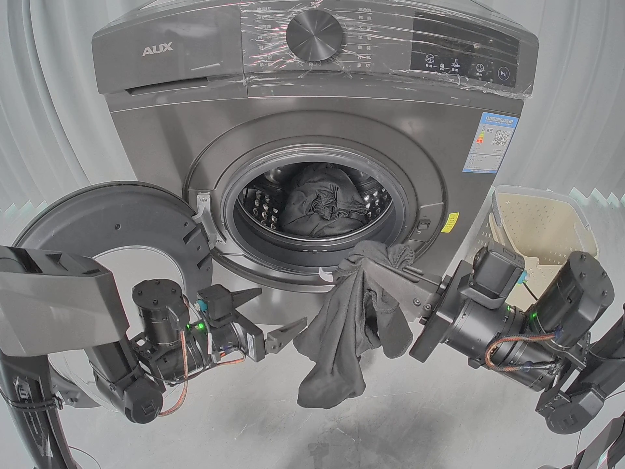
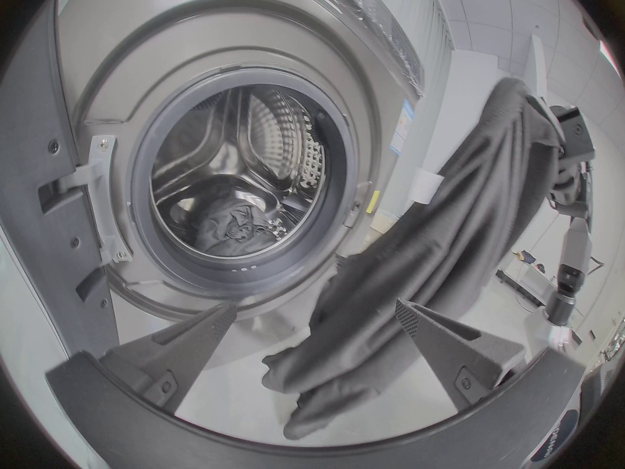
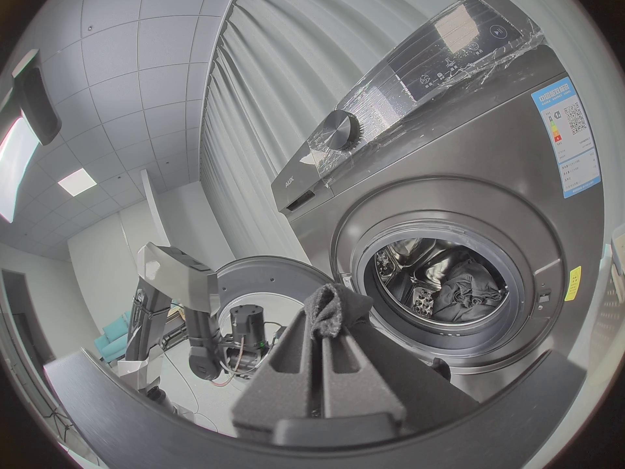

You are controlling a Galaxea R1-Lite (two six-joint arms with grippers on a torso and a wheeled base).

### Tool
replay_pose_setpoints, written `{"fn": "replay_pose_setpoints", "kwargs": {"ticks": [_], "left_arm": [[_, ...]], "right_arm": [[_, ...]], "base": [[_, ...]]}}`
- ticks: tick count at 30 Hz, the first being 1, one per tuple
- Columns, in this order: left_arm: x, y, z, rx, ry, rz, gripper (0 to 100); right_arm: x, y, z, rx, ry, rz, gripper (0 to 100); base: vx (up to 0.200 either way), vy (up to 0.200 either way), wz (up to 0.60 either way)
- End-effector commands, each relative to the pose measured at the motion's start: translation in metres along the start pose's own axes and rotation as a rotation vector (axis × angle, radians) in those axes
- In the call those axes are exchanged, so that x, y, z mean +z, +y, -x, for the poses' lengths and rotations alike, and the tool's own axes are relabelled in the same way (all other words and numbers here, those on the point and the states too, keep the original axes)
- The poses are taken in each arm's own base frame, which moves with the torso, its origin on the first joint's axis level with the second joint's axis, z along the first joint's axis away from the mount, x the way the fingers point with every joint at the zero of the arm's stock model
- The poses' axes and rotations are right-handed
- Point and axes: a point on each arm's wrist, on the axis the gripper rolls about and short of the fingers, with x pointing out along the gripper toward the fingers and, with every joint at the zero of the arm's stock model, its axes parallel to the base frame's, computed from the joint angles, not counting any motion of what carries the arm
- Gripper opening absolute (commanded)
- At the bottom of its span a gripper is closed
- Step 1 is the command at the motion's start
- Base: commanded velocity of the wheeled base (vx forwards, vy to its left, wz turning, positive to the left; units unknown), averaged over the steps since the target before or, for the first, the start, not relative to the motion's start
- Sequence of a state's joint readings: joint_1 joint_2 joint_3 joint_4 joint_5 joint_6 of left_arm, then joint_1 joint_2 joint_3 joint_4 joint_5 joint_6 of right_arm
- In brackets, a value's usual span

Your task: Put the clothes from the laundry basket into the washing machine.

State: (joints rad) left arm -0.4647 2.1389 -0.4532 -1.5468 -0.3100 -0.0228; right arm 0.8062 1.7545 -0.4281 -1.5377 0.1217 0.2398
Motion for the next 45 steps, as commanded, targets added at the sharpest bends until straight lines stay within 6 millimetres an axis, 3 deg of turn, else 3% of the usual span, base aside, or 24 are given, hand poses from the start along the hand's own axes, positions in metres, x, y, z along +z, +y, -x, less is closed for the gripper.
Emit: {"fn": "replay_pose_setpoints", "kwargs": {"ticks": [1, 14, 25, 32, 40, 45], "left_arm": [[-0.003, 0.016, -0.013, 0.045, -0.019, 0.002, 100], [-0.029, 0.020, -0.040, 0.046, 0.012, 0.002, 100], [-0.025, -0.023, -0.024, -0.074, 0.058, -0.009, 100], [-0.023, -0.036, -0.026, -0.112, 0.053, -0.012, 100], [-0.028, -0.028, -0.029, -0.077, 0.063, 0.000, 100], [-0.034, -0.011, -0.025, -0.028, 0.081, 0.008, 100]], "right_arm": [[-0.001, 0.003, 0.000, 0.012, 0.007, -0.003, 0], [-0.001, 0.013, -0.006, 0.049, -0.002, -0.008, 0], [-0.001, 0.007, -0.022, 0.039, -0.020, -0.004, 0], [-0.007, 0.008, -0.032, 0.048, -0.018, -0.006, 0], [-0.008, 0.009, -0.032, 0.050, -0.013, -0.007, 0], [-0.008, 0.008, -0.030, 0.046, -0.012, -0.007, 0]], "base": [[0.000, 0.000, 0.00], [0.000, 0.000, 0.00], [0.000, 0.000, 0.00], [0.000, 0.000, 0.00], [0.000, 0.000, 0.00], [0.000, 0.000, 0.00]]}}
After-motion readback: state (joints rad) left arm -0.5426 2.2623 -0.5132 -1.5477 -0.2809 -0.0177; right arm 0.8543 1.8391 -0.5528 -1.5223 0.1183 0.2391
